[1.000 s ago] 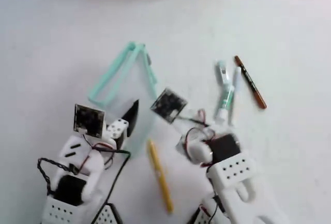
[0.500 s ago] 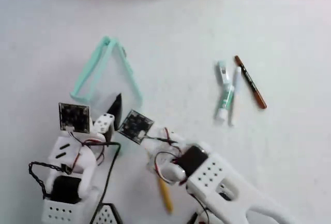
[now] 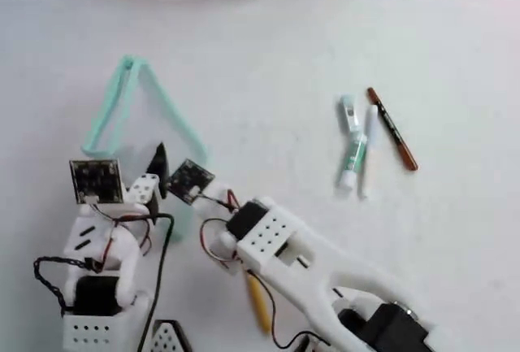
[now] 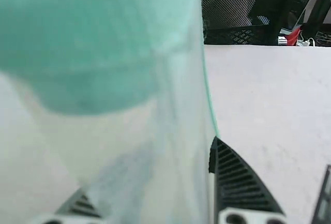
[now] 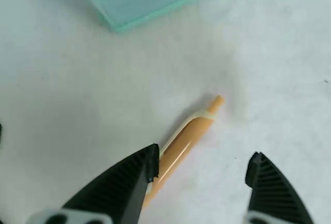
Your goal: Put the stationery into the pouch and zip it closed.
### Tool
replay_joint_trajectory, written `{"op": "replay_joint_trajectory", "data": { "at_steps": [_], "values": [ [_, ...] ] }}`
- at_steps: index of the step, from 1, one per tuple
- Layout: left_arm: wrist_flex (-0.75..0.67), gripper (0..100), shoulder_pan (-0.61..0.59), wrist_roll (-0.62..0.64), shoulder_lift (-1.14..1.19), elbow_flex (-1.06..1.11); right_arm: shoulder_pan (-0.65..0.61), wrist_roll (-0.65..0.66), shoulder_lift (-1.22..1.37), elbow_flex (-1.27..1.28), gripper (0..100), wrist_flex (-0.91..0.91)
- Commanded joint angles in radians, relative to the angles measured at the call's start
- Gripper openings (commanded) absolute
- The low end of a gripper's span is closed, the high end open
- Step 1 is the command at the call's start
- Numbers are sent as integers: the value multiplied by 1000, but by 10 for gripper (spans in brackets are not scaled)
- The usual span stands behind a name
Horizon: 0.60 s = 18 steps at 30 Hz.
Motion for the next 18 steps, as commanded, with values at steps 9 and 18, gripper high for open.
{"op": "replay_joint_trajectory", "data": {
  "at_steps": [9,18],
  "values": [
    [-172,126,-183,72,-18,-55,47,-11,4,-57,200,12],
    [-181,124,-186,72,-18,-28,25,5,58,-41,223,-25]
  ]
}}
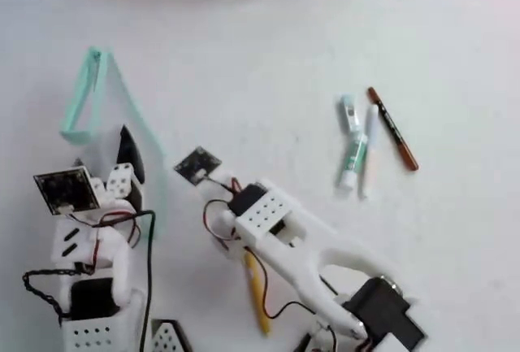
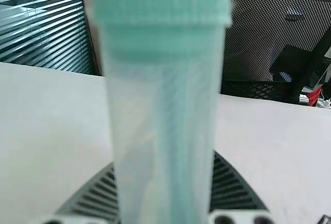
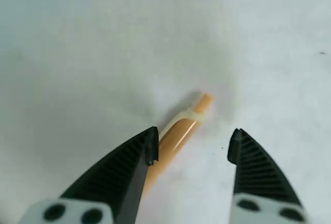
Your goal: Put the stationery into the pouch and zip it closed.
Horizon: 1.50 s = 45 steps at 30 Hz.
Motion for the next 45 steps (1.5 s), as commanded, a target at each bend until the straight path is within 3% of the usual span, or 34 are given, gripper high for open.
{"op": "replay_joint_trajectory", "data": {
  "at_steps": [1,7,17,23,30,37,42,45],
  "values": [
    [-34,124,-16,11,-18,-21,-2,9,31,-12,223,-22],
    [-34,124,-18,14,-18,-20,1,18,88,-38,208,-15],
    [-34,124,-15,14,-18,-17,31,91,90,-35,18,-44],
    [-32,124,-12,17,-18,-17,202,98,12,-78,18,2],
    [-28,121,42,18,-16,-23,390,132,-435,-132,18,107],
    [-26,120,232,18,-16,-84,418,133,-862,-226,17,168],
    [-23,120,410,18,-16,-115,489,133,-911,-400,17,209],
    [48,124,535,12,-16,-95,576,132,-895,-479,17,202]
  ]
}}
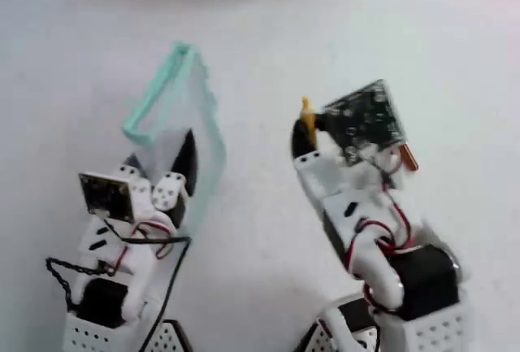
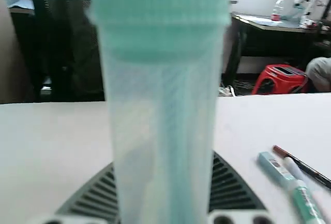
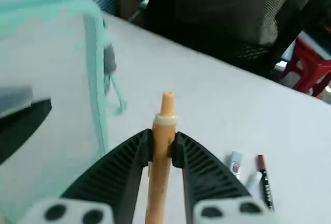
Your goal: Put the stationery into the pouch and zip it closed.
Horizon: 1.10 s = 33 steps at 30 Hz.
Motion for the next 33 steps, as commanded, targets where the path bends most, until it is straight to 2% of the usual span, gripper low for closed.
{"op": "replay_joint_trajectory", "data": {
  "at_steps": [1,3,7,11,17,21,25,33],
  "values": [
    [60,124,166,-2,-16,-26,91,12,1,-130,17,-5],
    [89,124,251,-31,-16,-12,128,6,2,-210,17,-10],
    [91,120,338,-201,-16,18,120,2,5,-456,17,-5],
    [91,120,357,-230,-16,49,12,-74,54,-634,17,-13],
    [100,120,348,-230,-16,52,-174,-183,297,-792,17,-21],
    [120,120,328,-230,-18,51,-265,-236,394,-848,17,-13],
    [120,120,328,-230,-18,46,-321,-232,444,-832,18,27],
    [120,120,328,-235,-18,46,-251,-230,460,-743,18,70]
  ]
}}
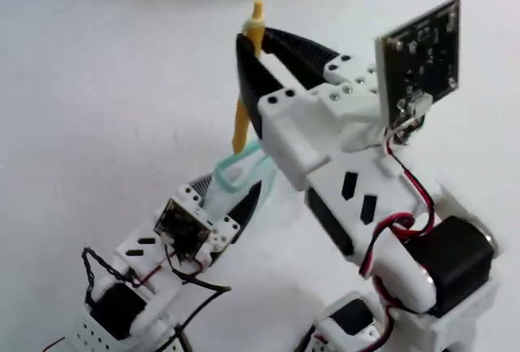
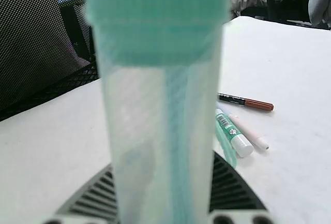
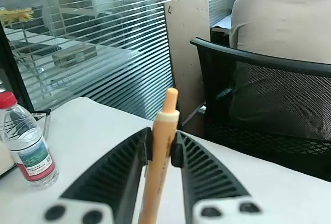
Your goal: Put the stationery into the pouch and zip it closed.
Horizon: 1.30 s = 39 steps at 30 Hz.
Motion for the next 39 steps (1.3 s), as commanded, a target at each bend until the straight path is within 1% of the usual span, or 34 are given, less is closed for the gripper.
{"op": "replay_joint_trajectory", "data": {
  "at_steps": [1,7,16,23,26,29,30,33,36,39],
  "values": [
    [14,120,-10,-14,1,-2,21,-3,2,12,18,51],
    [14,120,-10,-14,1,3,19,0,-101,15,18,58],
    [14,120,-10,-14,1,3,35,2,-77,8,18,70],
    [14,120,-10,-14,1,2,38,2,-91,201,18,68],
    [14,120,-10,-14,1,0,27,2,-140,288,18,70],
    [15,120,-10,-14,1,0,5,3,-199,436,18,67],
    [14,120,-12,-14,1,0,5,12,-211,482,18,64],
    [14,120,-12,-15,1,-3,-1,120,-257,582,18,48],
    [14,122,-12,-15,1,-3,-2,180,-303,663,18,48],
    [12,124,-12,-8,1,-3,-35,255,-325,720,22,50]
  ]
}}
